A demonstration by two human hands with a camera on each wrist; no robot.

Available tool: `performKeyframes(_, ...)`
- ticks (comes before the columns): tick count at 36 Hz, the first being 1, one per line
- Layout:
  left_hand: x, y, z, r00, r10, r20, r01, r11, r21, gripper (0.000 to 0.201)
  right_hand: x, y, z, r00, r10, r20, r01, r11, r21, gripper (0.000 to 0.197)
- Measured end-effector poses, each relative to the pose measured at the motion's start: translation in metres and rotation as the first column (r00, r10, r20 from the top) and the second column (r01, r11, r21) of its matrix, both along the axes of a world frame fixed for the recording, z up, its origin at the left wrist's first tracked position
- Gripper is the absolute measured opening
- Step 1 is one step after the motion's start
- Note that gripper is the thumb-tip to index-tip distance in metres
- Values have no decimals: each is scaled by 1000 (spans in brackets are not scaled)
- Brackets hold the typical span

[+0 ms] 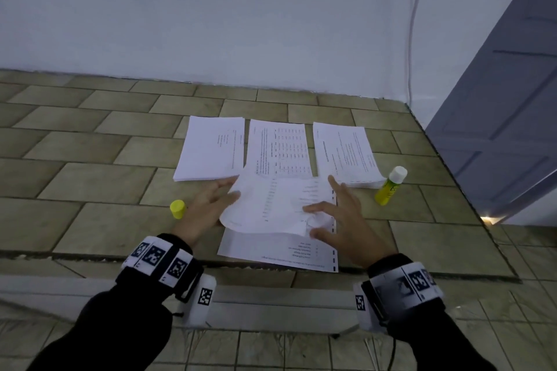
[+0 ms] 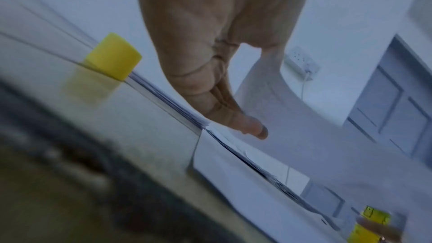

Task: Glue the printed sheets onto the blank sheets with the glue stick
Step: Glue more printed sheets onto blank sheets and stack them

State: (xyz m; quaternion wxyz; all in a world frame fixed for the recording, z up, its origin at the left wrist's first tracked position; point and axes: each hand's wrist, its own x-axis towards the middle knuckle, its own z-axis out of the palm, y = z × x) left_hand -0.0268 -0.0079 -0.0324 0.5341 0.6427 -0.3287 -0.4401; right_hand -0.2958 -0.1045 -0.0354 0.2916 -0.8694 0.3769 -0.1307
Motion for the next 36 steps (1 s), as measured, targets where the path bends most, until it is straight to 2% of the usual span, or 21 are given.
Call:
performKeyframes(3,5,2,-8,997,-43,63,45,999,-22,42,-5,1,-3,999,-24,35,24,1000,15,48)
performKeyframes(6,3,2,-13,995,-57,82,62,997,-55,46,-8,1,0,983,-121,140,102,986,136,50)
performKeyframes(9,0,4,-15,998,-38,59,43,995,-86,48,-9,1,3,934,-242,262,169,947,273,41)
performKeyframes(14,-2,6,-14,997,-45,62,50,995,-90,61,-10,1,8,898,-342,278,231,902,365,28)
performKeyframes(17,0,9,-12,981,-79,177,101,988,-114,56,-11,2,9,920,-336,200,266,913,311,28)
performKeyframes(19,2,11,-13,946,-129,296,156,985,-71,48,-12,4,8,940,-320,119,272,912,308,29)
performKeyframes(22,5,14,-15,850,-197,489,203,978,42,43,-9,8,2,953,-302,-2,289,908,305,29)
performKeyframes(25,1,13,-16,766,-220,604,201,974,100,39,-7,8,-8,955,-290,-54,294,915,276,28)
performKeyframes(29,-6,12,-12,713,-228,663,189,973,131,24,-3,4,-8,957,-281,-71,290,932,217,26)
performKeyframes(36,-12,13,-5,750,-249,613,231,967,111,20,-5,-7,-4,962,-248,-117,266,950,167,21)
